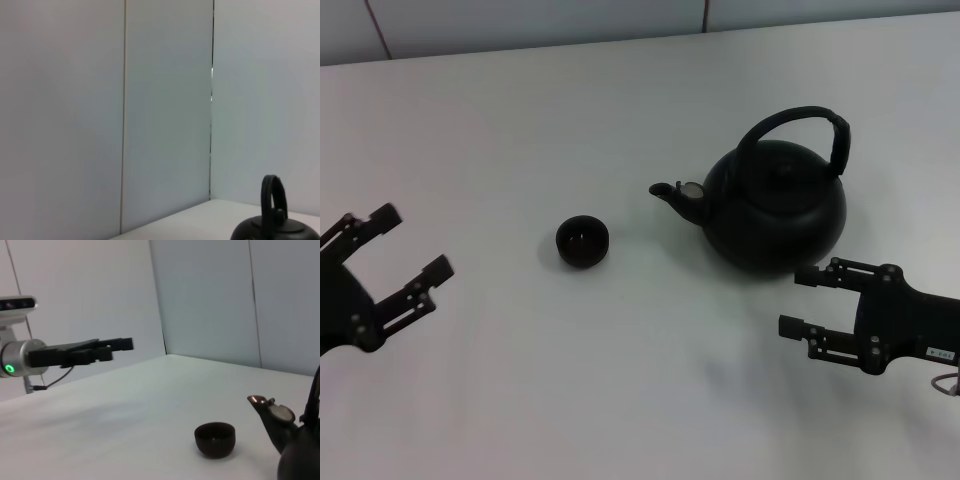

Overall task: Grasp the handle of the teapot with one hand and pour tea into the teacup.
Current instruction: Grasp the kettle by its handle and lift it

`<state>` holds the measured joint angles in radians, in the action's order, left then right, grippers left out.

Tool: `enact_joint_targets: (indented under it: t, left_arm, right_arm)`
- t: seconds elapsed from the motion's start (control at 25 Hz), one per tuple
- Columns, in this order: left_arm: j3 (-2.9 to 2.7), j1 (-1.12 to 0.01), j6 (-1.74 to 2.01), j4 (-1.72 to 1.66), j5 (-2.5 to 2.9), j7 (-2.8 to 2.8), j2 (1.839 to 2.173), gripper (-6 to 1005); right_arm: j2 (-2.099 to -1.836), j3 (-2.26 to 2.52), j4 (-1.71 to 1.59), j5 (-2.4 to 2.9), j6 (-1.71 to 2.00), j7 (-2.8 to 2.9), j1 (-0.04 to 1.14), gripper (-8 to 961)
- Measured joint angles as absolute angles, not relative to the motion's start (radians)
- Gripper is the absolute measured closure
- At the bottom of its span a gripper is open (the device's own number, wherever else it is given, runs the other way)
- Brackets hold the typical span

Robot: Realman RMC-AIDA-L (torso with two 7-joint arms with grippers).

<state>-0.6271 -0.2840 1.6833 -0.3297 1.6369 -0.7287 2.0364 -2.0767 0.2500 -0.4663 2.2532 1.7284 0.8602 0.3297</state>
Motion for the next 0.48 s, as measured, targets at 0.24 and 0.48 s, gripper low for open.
enact_joint_targets:
  t: [0.24, 0.48]
  left_arm:
    - [-0.639, -0.276, 1.708, -0.336, 1.665, -0.736, 2.023, 185]
    - [-0.638, -0.259, 1.635, -0.402, 1.84, -0.734, 2.022, 185]
  right_arm:
    - [-2.077, 0.25, -0.463, 2.25, 1.727, 0.859, 0.331, 279]
    - [-2.077, 0.25, -0.457, 2.249, 1.727, 0.857, 0.331, 279]
